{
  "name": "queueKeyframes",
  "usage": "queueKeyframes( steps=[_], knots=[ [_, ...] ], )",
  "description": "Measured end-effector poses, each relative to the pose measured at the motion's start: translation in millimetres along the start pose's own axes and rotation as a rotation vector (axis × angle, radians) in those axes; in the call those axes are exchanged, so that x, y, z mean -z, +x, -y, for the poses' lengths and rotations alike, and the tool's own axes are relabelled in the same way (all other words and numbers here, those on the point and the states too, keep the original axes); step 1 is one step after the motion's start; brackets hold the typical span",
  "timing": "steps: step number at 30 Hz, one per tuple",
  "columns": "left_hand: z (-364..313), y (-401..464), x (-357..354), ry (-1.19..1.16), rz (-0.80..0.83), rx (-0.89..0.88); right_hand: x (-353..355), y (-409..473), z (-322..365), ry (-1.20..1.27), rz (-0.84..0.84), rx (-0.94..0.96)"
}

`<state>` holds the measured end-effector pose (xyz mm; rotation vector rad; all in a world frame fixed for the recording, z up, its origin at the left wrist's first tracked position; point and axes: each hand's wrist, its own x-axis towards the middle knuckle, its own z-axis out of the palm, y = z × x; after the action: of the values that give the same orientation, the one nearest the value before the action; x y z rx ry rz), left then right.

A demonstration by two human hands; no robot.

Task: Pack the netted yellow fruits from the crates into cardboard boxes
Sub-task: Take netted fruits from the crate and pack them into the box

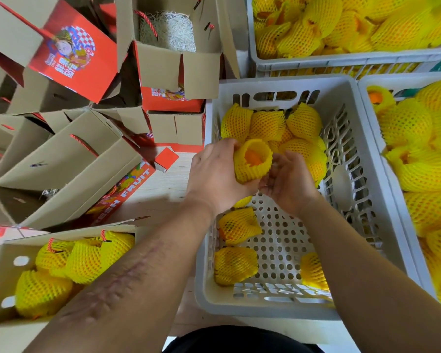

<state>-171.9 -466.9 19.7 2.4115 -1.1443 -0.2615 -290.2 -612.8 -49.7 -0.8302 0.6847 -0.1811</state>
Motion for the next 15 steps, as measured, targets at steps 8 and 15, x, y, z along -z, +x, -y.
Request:
queueKeyframes(
  steps=[8, 15],
  knots=[
    [-1, -2, 2, 0.017, 0.006, -0.029, -40, -20, -89, -2.057, 0.548, 0.112],
    [-3, -2, 3, -0.058, -0.005, 0.012, -15, -26, -37, -1.631, 0.492, -0.289]
  ],
)
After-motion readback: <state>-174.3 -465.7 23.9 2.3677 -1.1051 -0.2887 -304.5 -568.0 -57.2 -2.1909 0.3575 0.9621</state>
